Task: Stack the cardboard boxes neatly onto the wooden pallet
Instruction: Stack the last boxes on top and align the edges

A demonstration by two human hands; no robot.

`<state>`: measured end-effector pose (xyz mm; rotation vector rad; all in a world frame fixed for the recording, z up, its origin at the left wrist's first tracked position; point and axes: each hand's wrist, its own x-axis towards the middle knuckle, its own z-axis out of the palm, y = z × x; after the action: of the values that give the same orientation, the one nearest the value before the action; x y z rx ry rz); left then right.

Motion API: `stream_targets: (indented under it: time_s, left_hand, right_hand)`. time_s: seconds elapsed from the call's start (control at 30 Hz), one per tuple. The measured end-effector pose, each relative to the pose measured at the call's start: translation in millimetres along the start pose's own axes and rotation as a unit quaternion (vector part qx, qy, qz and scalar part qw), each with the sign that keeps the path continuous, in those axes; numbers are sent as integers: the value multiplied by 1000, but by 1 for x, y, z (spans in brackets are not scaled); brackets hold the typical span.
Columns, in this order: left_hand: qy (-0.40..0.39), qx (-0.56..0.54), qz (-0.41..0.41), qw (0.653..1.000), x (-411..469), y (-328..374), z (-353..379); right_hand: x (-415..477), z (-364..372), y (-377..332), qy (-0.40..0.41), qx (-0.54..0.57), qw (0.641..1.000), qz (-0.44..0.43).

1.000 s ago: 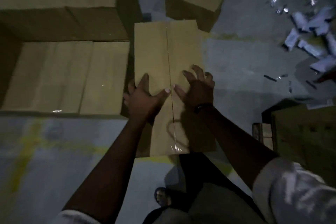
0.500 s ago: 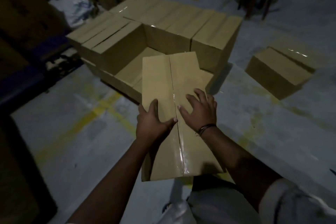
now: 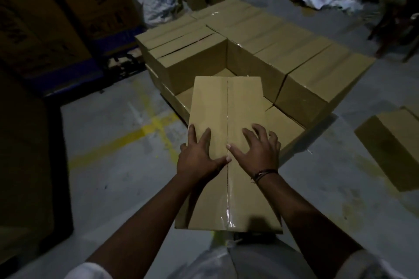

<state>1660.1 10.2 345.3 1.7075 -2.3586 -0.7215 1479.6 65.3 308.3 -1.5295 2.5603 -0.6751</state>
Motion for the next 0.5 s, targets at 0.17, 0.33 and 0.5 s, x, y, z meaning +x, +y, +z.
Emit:
stream_targets:
  time_s: [0.17,0.33,0.5]
  left_hand:
    - [11,18,-2,1000,36,16,-4]
    - [-7,13,-18,1000,78,6,-8]
    - [-21,32,4,999,140,-15,-26]
  right_hand:
    - [41,0,9,-8,6,1000,-10]
    - [79,23,0,-15,-9,999,-27]
    - [125,52,-25,-1,0,1000,-1]
